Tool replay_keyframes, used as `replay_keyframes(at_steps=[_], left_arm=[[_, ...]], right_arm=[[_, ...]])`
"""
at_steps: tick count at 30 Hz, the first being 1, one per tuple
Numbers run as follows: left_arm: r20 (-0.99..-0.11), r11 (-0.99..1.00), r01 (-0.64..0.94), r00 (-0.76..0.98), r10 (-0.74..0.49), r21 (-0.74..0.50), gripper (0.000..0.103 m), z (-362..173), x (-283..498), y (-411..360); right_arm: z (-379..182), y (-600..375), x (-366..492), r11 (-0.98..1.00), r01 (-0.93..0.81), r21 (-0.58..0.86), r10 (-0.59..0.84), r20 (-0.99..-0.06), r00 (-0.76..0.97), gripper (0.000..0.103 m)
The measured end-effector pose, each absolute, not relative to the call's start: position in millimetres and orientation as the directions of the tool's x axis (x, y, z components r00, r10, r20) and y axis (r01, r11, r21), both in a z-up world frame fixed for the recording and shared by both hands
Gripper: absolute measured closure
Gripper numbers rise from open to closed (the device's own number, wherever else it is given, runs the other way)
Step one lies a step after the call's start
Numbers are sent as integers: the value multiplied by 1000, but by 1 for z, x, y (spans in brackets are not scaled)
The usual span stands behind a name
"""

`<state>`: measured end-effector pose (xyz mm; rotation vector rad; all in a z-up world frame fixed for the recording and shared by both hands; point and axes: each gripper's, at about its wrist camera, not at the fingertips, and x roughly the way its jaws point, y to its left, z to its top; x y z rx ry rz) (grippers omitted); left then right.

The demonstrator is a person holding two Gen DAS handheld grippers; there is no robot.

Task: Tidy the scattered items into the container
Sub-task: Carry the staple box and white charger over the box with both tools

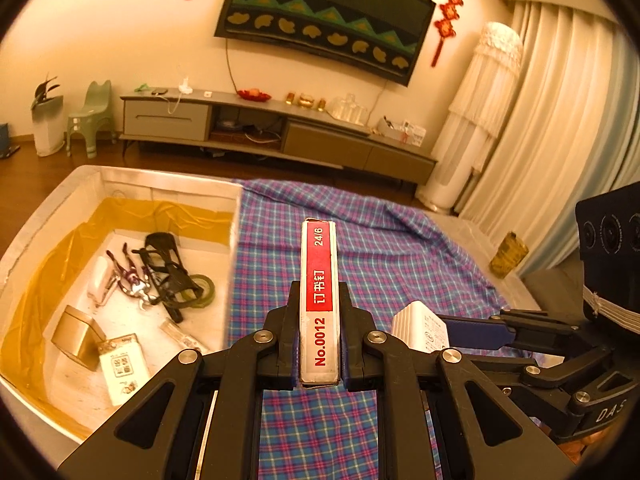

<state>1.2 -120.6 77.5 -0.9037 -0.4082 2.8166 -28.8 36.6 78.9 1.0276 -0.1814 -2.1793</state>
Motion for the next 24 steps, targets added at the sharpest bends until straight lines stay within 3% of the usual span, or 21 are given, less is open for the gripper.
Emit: replay_keyframes(at_steps=[24], left_arm=[[-514,-877,166,-852,103,-451,88,77,16,-227]], right_arm=[[111,-30,-53,-696,632,341,-673,-617,-408,54]])
